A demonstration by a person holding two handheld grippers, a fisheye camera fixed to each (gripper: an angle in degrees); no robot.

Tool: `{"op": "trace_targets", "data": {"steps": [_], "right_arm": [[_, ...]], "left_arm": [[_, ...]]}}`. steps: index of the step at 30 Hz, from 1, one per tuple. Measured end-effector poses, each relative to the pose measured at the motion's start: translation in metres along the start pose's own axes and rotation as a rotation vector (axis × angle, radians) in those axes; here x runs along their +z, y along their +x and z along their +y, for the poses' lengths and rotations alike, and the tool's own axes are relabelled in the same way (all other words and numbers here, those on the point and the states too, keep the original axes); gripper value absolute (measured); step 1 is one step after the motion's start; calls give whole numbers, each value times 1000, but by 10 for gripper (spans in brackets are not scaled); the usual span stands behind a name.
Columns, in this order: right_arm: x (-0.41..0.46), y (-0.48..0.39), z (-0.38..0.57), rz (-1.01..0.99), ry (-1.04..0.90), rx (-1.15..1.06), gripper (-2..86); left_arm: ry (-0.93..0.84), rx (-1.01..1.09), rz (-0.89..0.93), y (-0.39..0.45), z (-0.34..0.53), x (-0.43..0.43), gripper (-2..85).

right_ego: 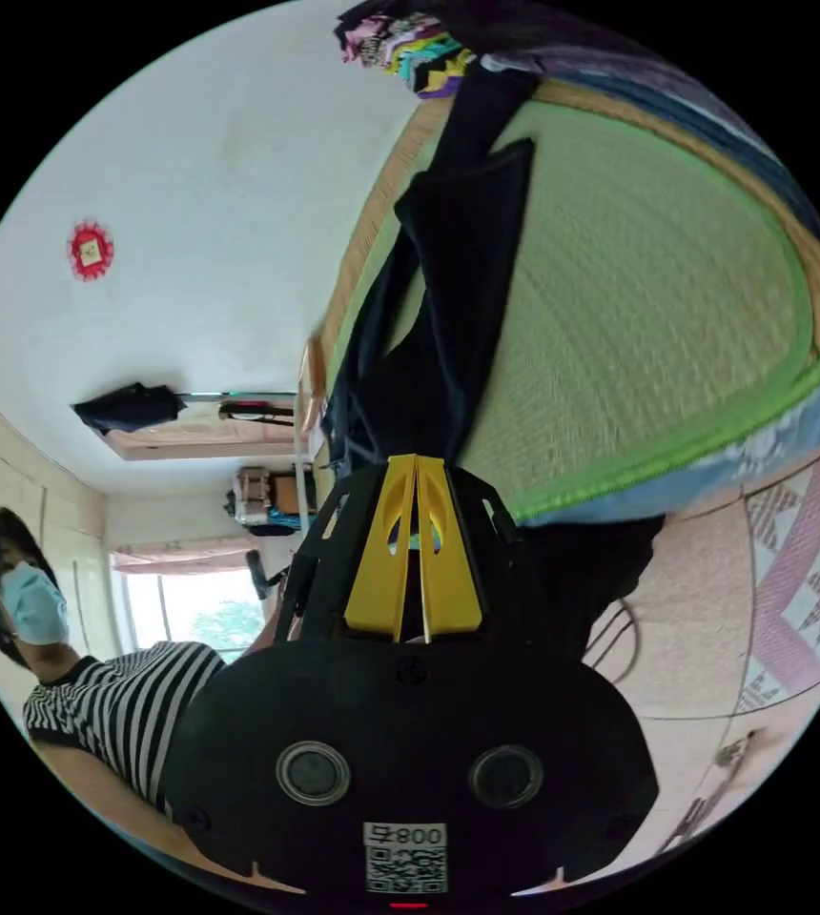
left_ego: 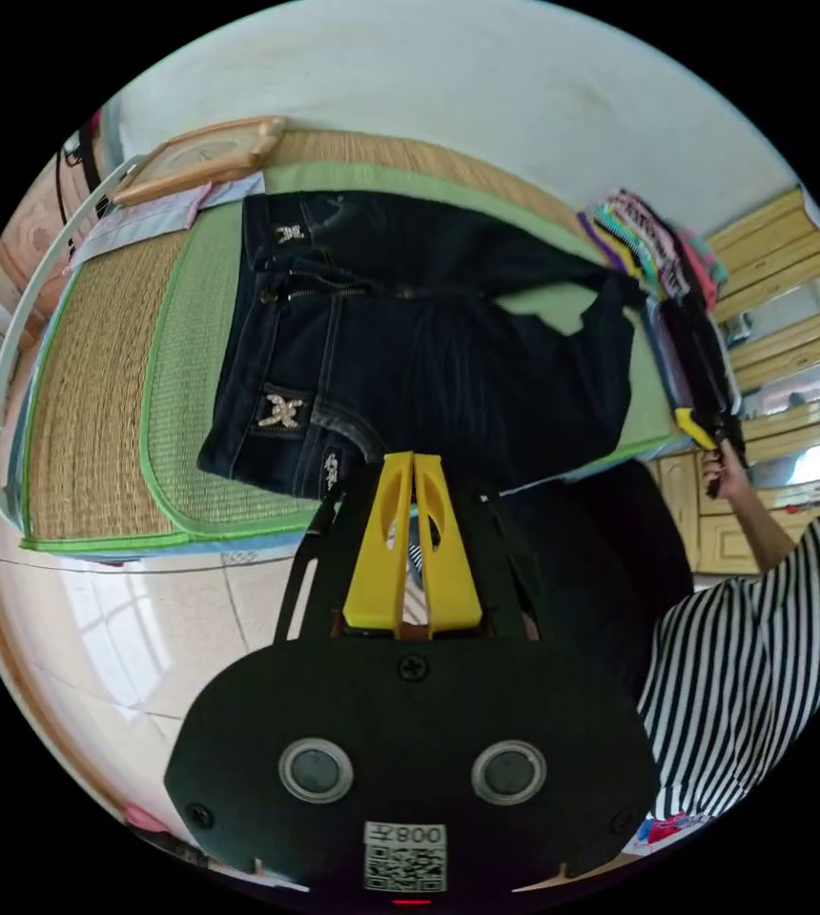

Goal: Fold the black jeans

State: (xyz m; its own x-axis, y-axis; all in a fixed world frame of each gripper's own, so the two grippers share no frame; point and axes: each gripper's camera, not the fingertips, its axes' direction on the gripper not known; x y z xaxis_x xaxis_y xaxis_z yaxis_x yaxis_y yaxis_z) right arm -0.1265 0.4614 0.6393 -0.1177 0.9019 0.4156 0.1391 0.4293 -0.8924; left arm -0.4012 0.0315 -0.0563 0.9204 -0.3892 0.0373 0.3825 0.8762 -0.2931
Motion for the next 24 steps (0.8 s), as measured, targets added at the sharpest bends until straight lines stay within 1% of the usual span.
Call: {"op": "trace_targets", "data": {"steps": [1, 5, 7, 9, 12, 13, 15, 18, 19, 24], "right_arm": [[3, -7, -9, 26, 9, -21, 1], [36, -57, -76, 252, 23, -138, 2], [57, -80, -103, 331, 6, -193, 1], [93, -104, -132, 484, -42, -242, -1], [141, -122, -155, 652, -124, -292, -4], [151, -124, -157, 682, -146, -303, -5], [190, -125, -158, 813, -258, -335, -5], [199, -137, -147, 819, -231, -373, -5], [199, -139, -144, 821, -238, -373, -5], [188, -143, -89, 856, -275, -337, -3]], "left_arm": [[12, -12, -11, -3, -11, -1, 5], [12, -72, -27, -13, -50, 11, 3], [-3, -130, -11, -19, -64, 24, 2], [-17, -174, -18, -23, -76, 38, 1], [-88, -175, -122, -20, -97, 62, 0], [-125, -154, -192, -17, -103, 71, 0], [-141, -94, -247, -11, -111, 77, 0], [-160, -57, -288, -9, -122, 79, 0], [-169, -57, -346, -10, -124, 79, -1], [-159, -104, -356, -28, -132, 75, -1]]}}
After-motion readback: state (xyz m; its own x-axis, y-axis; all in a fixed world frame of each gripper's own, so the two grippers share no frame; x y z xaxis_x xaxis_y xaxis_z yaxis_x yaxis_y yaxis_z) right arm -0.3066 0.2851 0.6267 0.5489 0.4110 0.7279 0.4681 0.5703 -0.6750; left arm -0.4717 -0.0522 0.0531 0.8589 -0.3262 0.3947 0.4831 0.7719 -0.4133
